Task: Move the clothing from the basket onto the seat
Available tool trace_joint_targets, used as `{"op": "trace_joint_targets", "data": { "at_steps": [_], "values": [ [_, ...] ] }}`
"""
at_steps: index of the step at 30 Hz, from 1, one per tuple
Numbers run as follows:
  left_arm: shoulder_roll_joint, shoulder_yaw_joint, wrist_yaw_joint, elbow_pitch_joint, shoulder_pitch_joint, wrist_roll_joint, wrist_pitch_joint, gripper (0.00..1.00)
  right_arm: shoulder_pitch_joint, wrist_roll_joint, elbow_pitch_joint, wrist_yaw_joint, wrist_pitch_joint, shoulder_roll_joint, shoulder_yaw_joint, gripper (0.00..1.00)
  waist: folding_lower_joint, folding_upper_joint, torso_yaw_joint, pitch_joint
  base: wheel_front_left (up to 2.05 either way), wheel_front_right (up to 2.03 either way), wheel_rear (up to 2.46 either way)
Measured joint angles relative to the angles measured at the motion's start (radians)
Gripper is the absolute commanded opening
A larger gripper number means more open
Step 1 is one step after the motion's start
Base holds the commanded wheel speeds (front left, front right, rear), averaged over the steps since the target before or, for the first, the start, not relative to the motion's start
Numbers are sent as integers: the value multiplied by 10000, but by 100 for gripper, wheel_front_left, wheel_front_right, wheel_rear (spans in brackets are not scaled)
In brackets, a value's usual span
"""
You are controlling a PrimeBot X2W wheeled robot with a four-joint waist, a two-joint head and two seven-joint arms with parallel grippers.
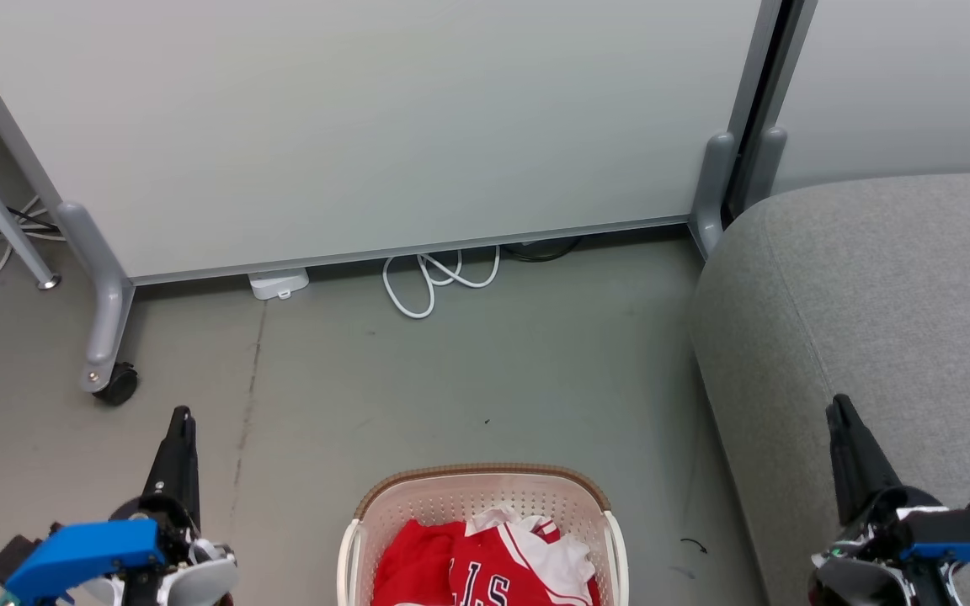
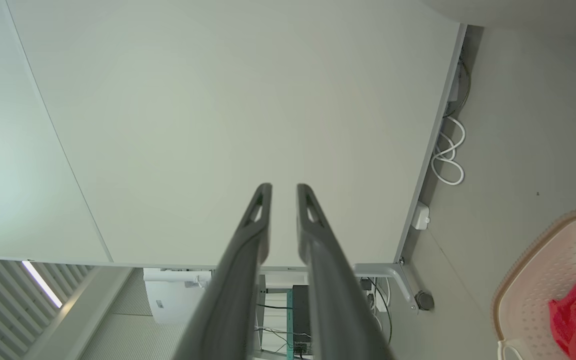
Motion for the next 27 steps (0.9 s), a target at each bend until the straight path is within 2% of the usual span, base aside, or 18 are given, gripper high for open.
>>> {"op": "trace_joint_targets", "data": {
  "at_steps": [6, 13, 27],
  "values": [
    [-84, -58, 2, 286, 429, 48, -151, 100, 338, -102, 314, -12, -159, 50, 69, 100, 0, 0, 5, 7, 0, 0, 0],
    [-84, -186, 2, 157, 424, 694, -487, 100, 335, -807, 217, -12, -493, 50, 159, 100, 0, 0, 23, 26, 0, 0, 0],
    [-79, -512, 109, -339, 314, 3457, -1089, 100, 311, -3145, -236, -12, -1101, 46, 410, 100, 0, 0, 59, 66, 0, 0, 0]
  ]
}}
